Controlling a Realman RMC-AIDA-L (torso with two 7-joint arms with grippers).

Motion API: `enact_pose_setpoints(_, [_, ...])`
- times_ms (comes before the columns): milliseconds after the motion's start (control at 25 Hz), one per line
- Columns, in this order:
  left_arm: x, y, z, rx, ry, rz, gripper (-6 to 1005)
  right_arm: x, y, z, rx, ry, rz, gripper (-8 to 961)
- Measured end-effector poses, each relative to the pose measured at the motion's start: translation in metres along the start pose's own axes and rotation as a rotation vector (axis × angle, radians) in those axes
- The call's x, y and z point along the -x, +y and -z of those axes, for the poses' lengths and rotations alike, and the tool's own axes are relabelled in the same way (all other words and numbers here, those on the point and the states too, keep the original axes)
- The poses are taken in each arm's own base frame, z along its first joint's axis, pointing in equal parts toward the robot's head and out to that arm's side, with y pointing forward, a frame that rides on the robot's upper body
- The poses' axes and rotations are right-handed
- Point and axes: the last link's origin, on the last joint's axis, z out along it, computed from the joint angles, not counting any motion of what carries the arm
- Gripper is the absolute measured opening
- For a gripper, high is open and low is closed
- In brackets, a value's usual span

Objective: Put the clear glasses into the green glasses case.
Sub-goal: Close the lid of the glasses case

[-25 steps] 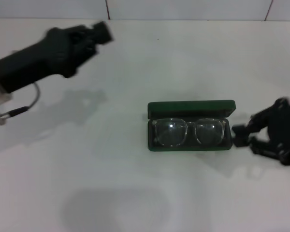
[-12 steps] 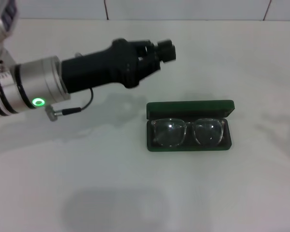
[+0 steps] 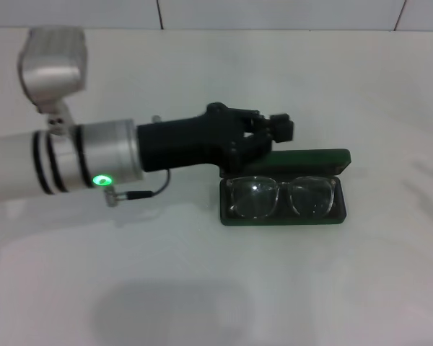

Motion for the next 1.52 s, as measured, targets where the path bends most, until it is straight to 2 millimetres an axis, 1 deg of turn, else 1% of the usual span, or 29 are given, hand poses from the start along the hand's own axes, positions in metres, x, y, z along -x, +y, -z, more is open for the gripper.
enact_pose_setpoints(40, [0.002,0.000,-0.003,-0.007,0.001,-0.005,116,0.000,-0.001,0.001,-0.012,-0.004,0.004,485])
enact_pose_setpoints(240, [0.008,-0.013,-0.015,-0.107,-0.005,-0.058,109,-0.001,-0.006,0.003,-0.053,0.009,0.004,383])
enact_pose_setpoints(440, [0.010,-0.027,-0.020,-0.192,-0.046,-0.074,109,-0.002,-0.007,0.004,-0.062,0.015,-0.003,383])
enact_pose_setpoints(600, [0.019,-0.031,-0.027,-0.208,-0.142,-0.097,110,-0.005,-0.010,0.001,-0.070,0.024,-0.016,383])
enact_pose_setpoints(720, [0.024,-0.033,-0.031,-0.217,-0.186,-0.105,111,-0.008,-0.012,-0.002,-0.072,0.036,-0.023,383])
enact_pose_setpoints(920, [0.024,-0.033,-0.038,-0.238,-0.188,-0.121,113,-0.010,-0.014,-0.003,-0.074,0.046,-0.029,383])
enact_pose_setpoints(1160, [0.029,-0.032,-0.044,-0.249,-0.227,-0.146,113,-0.012,-0.016,-0.005,-0.083,0.052,-0.032,382])
enact_pose_setpoints(1520, [0.028,-0.031,-0.044,-0.249,-0.210,-0.116,109,-0.014,-0.019,-0.006,-0.091,0.063,-0.034,382])
